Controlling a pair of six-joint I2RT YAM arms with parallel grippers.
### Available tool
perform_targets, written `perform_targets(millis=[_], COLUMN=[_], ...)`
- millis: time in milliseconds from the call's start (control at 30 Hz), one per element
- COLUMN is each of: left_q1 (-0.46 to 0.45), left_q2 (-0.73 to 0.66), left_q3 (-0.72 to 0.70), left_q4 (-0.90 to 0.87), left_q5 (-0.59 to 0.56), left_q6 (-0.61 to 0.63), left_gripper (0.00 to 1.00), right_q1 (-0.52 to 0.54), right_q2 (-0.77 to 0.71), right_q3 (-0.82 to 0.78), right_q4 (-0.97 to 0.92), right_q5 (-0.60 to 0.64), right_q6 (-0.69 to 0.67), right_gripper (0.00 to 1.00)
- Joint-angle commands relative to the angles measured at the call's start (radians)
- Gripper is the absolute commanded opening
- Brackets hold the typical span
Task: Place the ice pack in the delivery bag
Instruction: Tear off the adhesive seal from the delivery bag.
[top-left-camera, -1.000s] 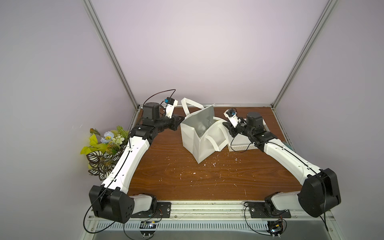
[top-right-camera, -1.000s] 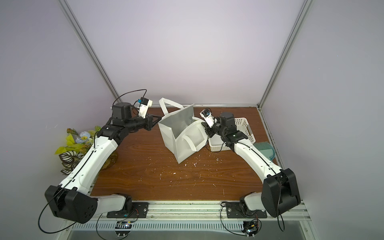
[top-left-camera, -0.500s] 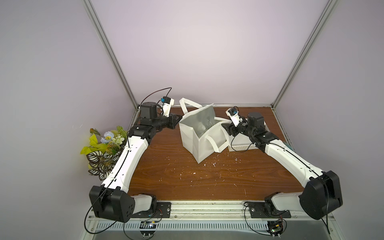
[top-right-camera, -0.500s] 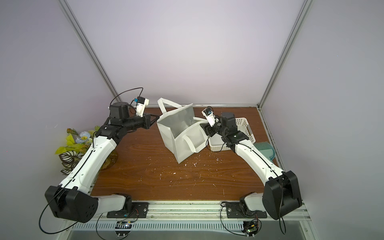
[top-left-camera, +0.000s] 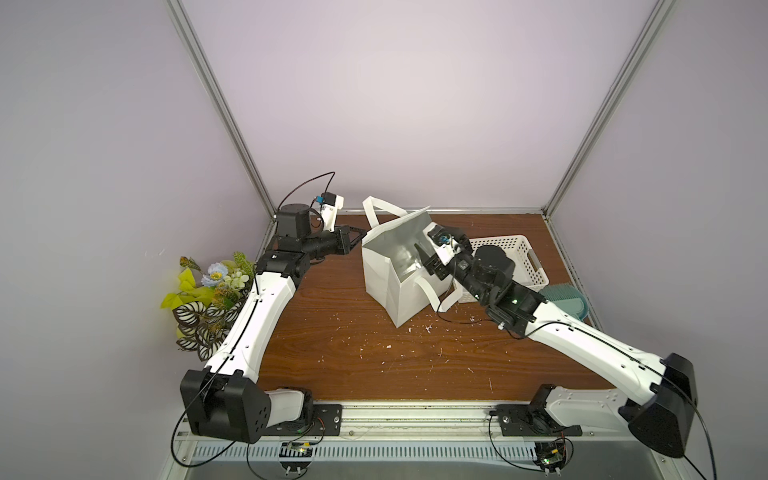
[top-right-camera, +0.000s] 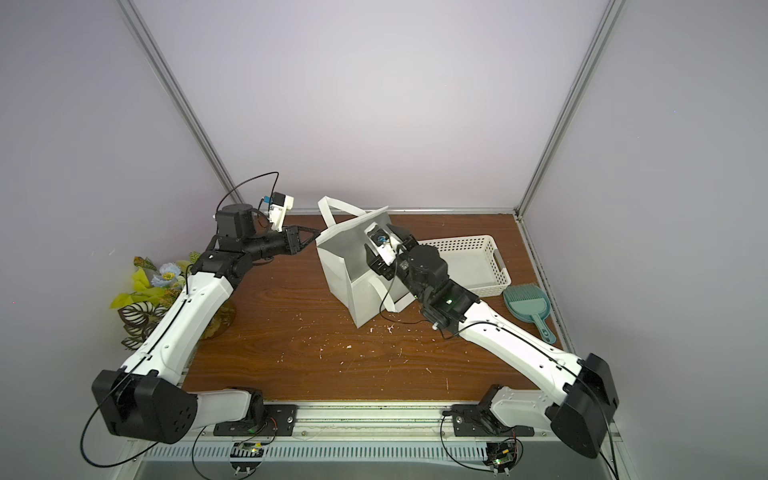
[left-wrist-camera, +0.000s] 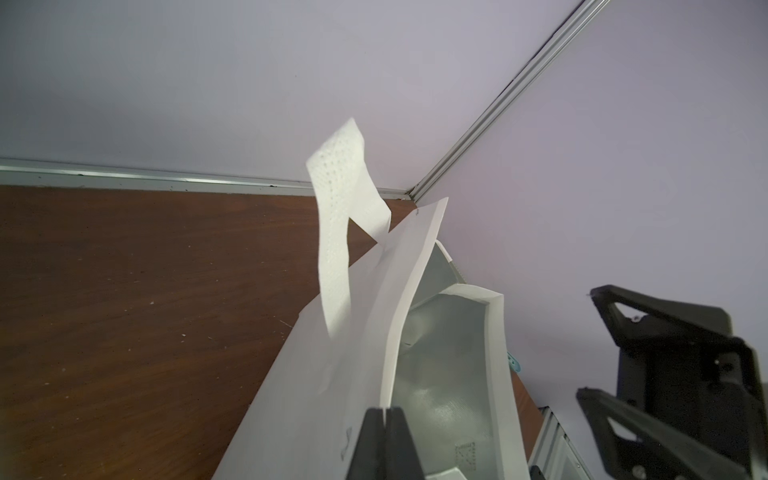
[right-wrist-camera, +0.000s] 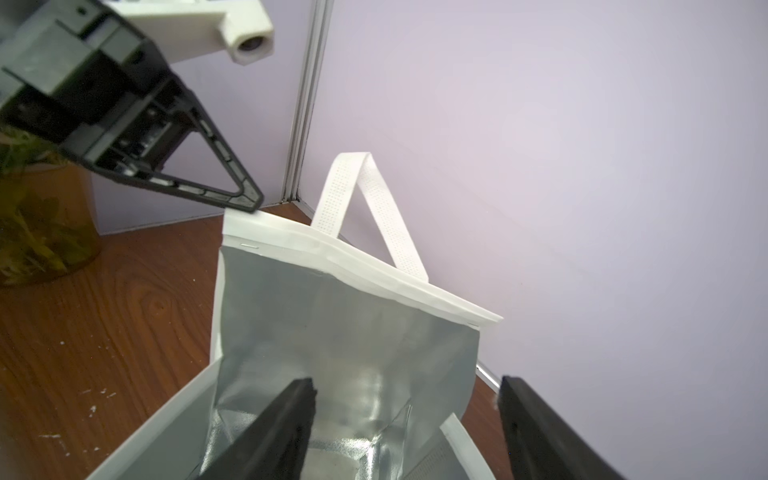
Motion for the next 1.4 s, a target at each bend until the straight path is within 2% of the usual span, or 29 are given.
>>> perform_targets(millis=[0, 300, 433, 633, 867, 1033, 1367], left_q1=[0.017, 0.038, 0.044, 0.073, 0.089, 0.094, 0.094], left_q2=[-0.004, 0.024, 0.033, 0.039, 0.032, 0.036, 0.036], left_q3=[-0.015, -0.039, -0.073, -0.083, -0.052, -0.043, -0.045], left_q4=[0.047, 0.035, 0.084, 0.092, 0.084, 0.116, 0.151], left_q5=[0.045, 0.055, 0.083, 0.098, 0.072, 0.091, 0.081], left_q6=[-0.076, -0.156, -0.224, -0.252, -0.256, -0.306, -0.354], left_gripper=[0.0, 0.0, 0.0, 0.0, 0.0, 0.0, 0.0], right_q1=[0.056, 0.104, 0.116, 0.125, 0.131, 0.132, 0.132], right_q2=[0.07, 0.224, 0.271, 0.323, 0.377, 0.401, 0.469], right_q3=[0.056, 0.14, 0.179, 0.215, 0.258, 0.262, 0.301], right_q4=[0.151, 0.234, 0.23, 0.199, 0.183, 0.213, 0.254], right_q5=[0.065, 0.012, -0.001, -0.032, -0.014, -0.004, 0.034], right_q6=[-0.124, -0.22, -0.267, -0.308, -0.303, -0.358, -0.396], right_gripper=[0.72, 0.66, 0.65, 0.62, 0.58, 0.53, 0.53])
